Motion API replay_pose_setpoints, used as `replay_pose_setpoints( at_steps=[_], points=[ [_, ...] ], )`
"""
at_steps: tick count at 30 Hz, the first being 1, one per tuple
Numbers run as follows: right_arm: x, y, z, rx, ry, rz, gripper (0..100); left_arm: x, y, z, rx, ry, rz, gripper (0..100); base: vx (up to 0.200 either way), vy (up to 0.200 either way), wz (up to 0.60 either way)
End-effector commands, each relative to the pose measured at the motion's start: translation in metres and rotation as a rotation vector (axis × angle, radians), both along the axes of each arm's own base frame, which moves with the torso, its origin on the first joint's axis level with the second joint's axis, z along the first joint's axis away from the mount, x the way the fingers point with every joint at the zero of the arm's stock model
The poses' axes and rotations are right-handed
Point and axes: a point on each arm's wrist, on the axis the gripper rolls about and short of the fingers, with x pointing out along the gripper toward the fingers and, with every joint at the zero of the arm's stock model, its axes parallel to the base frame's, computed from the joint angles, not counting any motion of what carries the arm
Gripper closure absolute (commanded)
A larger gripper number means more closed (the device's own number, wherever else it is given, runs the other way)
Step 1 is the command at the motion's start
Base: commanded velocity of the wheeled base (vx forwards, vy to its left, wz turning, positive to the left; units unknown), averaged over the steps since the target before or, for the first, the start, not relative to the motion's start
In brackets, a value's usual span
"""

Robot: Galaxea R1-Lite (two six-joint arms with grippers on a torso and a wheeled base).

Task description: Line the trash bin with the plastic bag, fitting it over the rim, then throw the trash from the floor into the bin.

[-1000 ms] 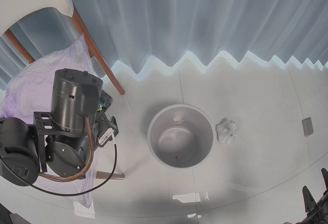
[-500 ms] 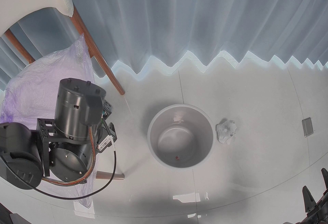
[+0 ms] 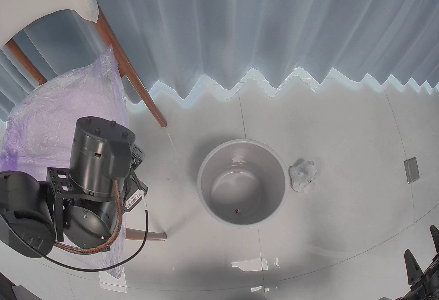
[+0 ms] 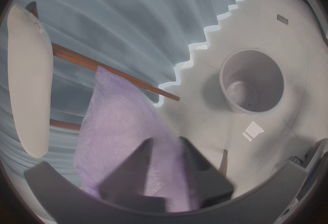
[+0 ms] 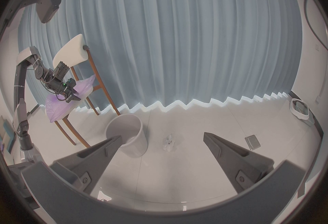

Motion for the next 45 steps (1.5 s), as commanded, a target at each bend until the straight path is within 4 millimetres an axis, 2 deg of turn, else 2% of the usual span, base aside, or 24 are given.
replay_pose_setpoints(
  at_steps=[1, 7, 11, 16, 19, 22, 24, 27, 30, 39, 45],
  points=[
    [0.000, 0.000, -0.005, 0.000, 0.001, 0.001, 0, -0.002, 0.007, 0.001, -0.006, -0.004, 0.011, 100, 0.000, 0.000, 0.00],
    [0.000, 0.000, -0.005, 0.000, 0.001, 0.001, 0, -0.005, 0.022, 0.010, -0.064, -0.014, -0.002, 100, 0.000, 0.000, 0.00],
    [0.000, 0.000, -0.005, 0.000, 0.001, 0.001, 0, -0.022, 0.037, 0.033, -0.178, -0.072, -0.057, 100, 0.000, 0.000, 0.00],
    [0.000, 0.000, -0.005, 0.000, 0.001, 0.001, 0, -0.043, 0.049, 0.046, -0.359, -0.100, -0.165, 100, 0.000, 0.000, 0.00],
    [0.000, 0.000, -0.005, -0.004, 0.000, 0.001, 0, -0.052, 0.052, 0.050, -0.451, -0.086, -0.255, 100, 0.000, 0.000, 0.00],
    [0.000, 0.000, -0.005, -0.006, 0.000, 0.001, 0, -0.067, 0.049, 0.054, -0.614, -0.047, -0.384, 100, 0.000, 0.000, 0.00],
    [0.000, 0.000, -0.005, -0.006, 0.000, -0.001, 0, -0.068, 0.046, 0.055, -0.717, -0.012, -0.434, 100, 0.000, 0.000, 0.00],
    [0.000, 0.000, -0.005, -0.006, 0.000, 0.001, 0, -0.069, 0.042, 0.057, -0.877, 0.056, -0.515, 100, 0.000, 0.000, 0.00],
    [0.000, 0.000, -0.005, -0.006, 0.000, 0.001, 0, -0.068, 0.036, 0.059, -0.959, 0.093, -0.605, 100, 0.000, 0.000, 0.00],
    [0.000, 0.000, -0.005, -0.004, 0.000, -0.001, 0, -0.035, 0.005, 0.067, -1.015, 0.129, -0.754, 100, 0.000, 0.000, 0.00],
    [0.000, 0.000, -0.005, -0.004, 0.000, -0.001, 0, -0.023, -0.015, 0.069, -1.027, 0.198, -0.845, 100, 0.000, 0.000, 0.00]
  ],
)
